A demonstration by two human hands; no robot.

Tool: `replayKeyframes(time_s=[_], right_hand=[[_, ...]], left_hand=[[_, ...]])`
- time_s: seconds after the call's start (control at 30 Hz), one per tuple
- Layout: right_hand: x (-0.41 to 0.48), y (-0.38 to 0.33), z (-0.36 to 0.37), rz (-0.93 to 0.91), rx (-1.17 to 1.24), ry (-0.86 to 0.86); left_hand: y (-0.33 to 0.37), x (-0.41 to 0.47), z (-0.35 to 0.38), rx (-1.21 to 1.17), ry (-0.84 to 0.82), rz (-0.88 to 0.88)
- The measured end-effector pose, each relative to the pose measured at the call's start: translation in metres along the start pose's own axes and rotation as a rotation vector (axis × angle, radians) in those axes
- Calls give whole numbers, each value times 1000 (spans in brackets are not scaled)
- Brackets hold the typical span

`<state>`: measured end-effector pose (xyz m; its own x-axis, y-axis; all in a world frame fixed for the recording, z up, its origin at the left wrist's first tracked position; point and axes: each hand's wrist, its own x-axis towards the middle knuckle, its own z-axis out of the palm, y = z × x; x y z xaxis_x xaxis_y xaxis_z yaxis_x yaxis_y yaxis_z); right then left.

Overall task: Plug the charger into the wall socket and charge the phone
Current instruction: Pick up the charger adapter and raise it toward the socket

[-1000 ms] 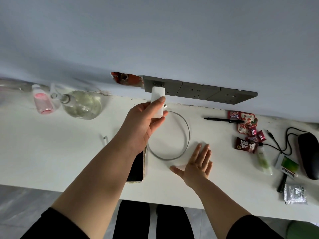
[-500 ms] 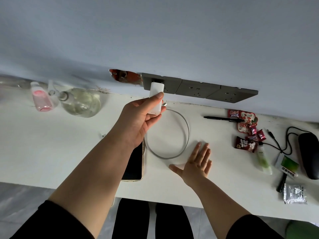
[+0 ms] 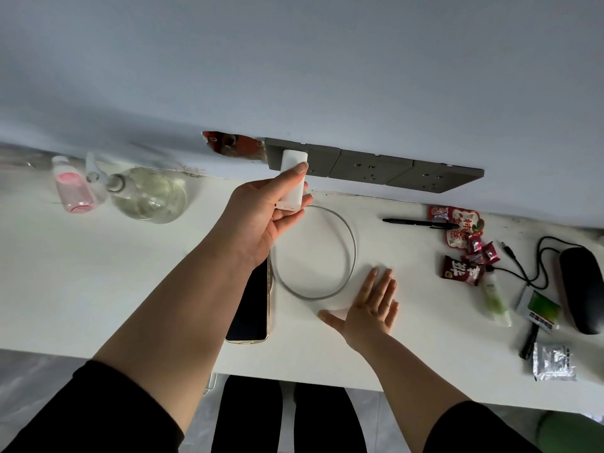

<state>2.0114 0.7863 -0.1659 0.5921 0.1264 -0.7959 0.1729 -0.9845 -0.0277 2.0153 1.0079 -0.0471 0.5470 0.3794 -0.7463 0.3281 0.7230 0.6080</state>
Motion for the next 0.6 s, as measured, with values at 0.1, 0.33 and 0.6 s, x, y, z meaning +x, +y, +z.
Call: replayKeyframes(time_s=[0.1,0.33,0.6], right_hand=[[0,0,0,0,-1,5],[-2,-1,-3,3,2,0],[1,0,1,-1,15,14]], left_hand=[[-1,0,1,-5,14,-4],[-3,-7,-8,11,-79,-65],[-2,-2,-14,51,-78,-4]])
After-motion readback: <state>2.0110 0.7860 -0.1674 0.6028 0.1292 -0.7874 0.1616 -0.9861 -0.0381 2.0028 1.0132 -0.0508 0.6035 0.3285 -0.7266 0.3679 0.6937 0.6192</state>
